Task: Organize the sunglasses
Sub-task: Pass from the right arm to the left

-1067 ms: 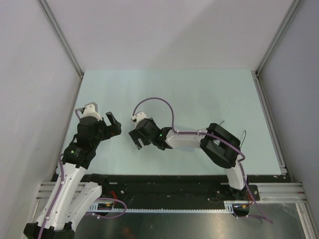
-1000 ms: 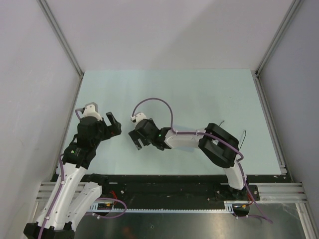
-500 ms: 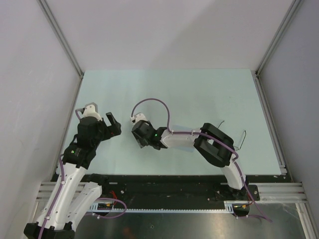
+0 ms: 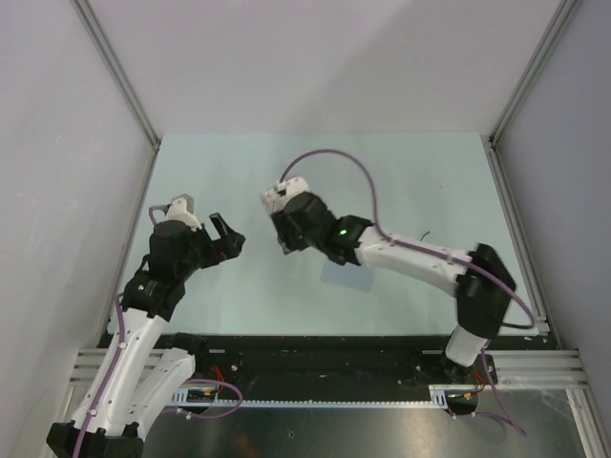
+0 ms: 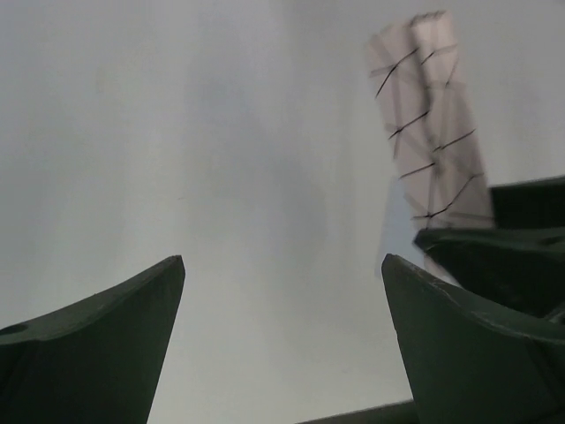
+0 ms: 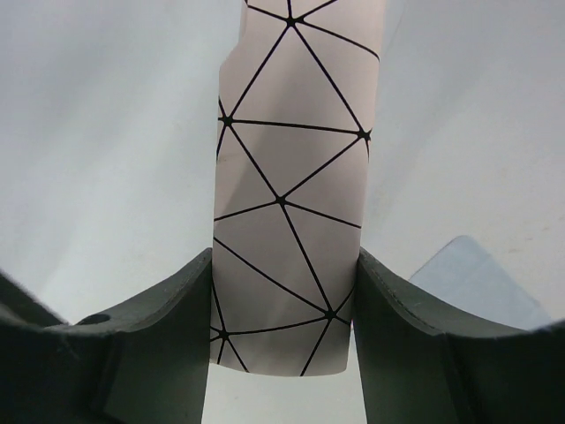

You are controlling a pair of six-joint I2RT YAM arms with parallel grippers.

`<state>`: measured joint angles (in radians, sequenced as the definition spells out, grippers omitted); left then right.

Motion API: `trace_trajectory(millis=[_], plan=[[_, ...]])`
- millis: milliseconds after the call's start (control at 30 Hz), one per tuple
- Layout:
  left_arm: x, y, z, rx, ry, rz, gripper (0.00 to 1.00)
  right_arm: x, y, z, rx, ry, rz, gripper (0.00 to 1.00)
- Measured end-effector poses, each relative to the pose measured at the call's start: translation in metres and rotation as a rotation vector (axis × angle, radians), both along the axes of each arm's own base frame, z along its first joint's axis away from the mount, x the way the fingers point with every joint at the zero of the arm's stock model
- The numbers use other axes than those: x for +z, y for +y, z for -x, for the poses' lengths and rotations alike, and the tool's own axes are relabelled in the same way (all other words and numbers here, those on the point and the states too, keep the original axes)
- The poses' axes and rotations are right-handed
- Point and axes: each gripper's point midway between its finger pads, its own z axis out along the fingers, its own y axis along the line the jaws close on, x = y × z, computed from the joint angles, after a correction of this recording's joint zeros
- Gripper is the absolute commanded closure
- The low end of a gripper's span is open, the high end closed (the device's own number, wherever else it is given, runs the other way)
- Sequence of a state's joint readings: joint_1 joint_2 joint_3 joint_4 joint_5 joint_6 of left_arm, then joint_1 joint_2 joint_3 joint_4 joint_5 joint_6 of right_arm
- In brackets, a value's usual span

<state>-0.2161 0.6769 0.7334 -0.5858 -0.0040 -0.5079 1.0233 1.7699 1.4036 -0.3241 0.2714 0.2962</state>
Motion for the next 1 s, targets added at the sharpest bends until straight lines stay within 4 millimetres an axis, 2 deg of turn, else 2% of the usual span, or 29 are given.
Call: trace_trajectory(millis=[133, 233, 333, 400, 533, 700, 800, 1000], plan=[[0.024, -0.028, -0.003, -0.118, -0.095, 0.115, 0.00, 0.083, -0.023, -0.003, 0.002, -0.086, -0.147, 0.74], [0.054, -0.049, -0.002, -0.222, -0.227, 0.211, 0.00, 0.131, -0.044, 0.003, 0.020, -0.128, -0.235, 0.73], [0.088, -0.064, 0.001, -0.306, -0.373, 0.296, 0.00, 0.163, -0.061, 0.012, 0.044, -0.158, -0.292, 0.72], [0.113, -0.074, 0.004, -0.362, -0.460, 0.354, 0.00, 0.177, -0.071, 0.019, 0.062, -0.171, -0.314, 0.72], [0.148, -0.091, 0.009, -0.470, -0.561, 0.455, 0.00, 0.191, -0.076, 0.039, 0.128, -0.181, -0.338, 0.72], [0.151, -0.109, 0.002, -0.562, -0.532, 0.527, 0.00, 0.184, -0.074, 0.060, 0.209, -0.150, -0.337, 0.72], [0.150, -0.113, 0.002, -0.585, -0.516, 0.546, 0.00, 0.179, -0.070, 0.069, 0.242, -0.134, -0.332, 0.72], [0.163, -0.121, 0.007, -0.634, -0.539, 0.571, 0.00, 0.177, -0.061, 0.083, 0.292, -0.123, -0.335, 0.72]])
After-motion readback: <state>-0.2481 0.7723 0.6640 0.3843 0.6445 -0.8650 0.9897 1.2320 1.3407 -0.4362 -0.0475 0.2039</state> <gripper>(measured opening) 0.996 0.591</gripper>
